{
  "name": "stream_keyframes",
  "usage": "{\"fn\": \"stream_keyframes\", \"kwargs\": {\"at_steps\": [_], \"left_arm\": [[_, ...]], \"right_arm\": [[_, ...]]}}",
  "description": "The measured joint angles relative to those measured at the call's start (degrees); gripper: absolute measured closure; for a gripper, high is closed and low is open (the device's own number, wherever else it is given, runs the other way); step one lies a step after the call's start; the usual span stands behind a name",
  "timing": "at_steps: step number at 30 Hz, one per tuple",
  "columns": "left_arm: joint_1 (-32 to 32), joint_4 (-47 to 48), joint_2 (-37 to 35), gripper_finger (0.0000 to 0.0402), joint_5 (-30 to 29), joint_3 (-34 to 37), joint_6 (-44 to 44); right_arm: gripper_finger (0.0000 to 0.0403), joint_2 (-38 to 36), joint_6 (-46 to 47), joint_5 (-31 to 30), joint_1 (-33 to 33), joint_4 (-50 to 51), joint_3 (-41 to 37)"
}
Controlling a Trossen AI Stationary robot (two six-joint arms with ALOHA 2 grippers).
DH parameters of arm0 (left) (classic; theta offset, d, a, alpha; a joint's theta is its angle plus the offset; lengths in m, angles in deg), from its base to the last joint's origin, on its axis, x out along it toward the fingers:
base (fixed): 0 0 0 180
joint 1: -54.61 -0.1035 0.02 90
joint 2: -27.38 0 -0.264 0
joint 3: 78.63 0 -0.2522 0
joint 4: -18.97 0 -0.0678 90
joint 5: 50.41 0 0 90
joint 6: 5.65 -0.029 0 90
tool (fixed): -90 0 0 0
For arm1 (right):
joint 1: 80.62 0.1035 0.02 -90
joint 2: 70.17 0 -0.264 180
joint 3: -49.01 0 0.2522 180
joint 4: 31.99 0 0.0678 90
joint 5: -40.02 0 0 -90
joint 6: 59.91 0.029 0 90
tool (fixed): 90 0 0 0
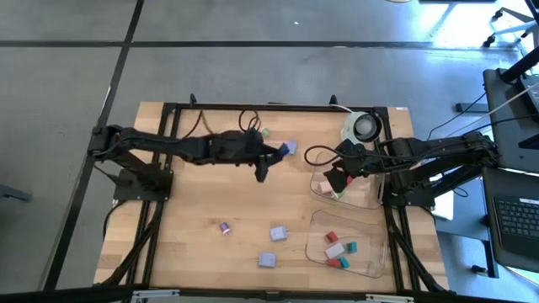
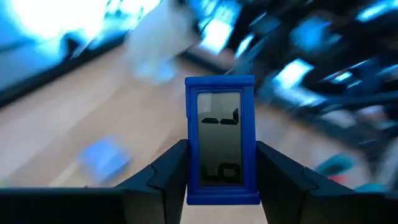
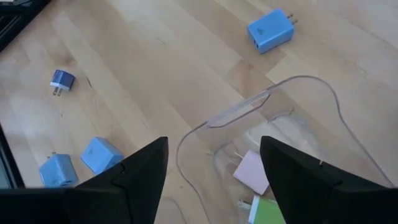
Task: Pick & Place Office items
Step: Put the dark blue digital timer into the bottom transparent bin
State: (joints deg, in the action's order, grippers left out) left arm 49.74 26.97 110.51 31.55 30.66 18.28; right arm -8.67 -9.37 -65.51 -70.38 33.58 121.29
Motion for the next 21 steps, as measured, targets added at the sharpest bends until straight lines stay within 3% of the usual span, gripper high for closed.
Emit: {"fn": "stream_keyframes", "kwargs": {"at_steps": [7, 21], "left_arm": [[6.69, -14.53, -0.52, 0.0244, -0.39, -0.02, -6.76], [11.22, -20.25, -0.57, 0.0244, -1.31, -0.07, -8.38]], "right_arm": [[0.0147, 0.0, 0.0, 0.0, 0.0, -0.02, 0.0], [0.0147, 0.0, -0.02, 0.0, 0.0, -0.04, 0.0]]}}
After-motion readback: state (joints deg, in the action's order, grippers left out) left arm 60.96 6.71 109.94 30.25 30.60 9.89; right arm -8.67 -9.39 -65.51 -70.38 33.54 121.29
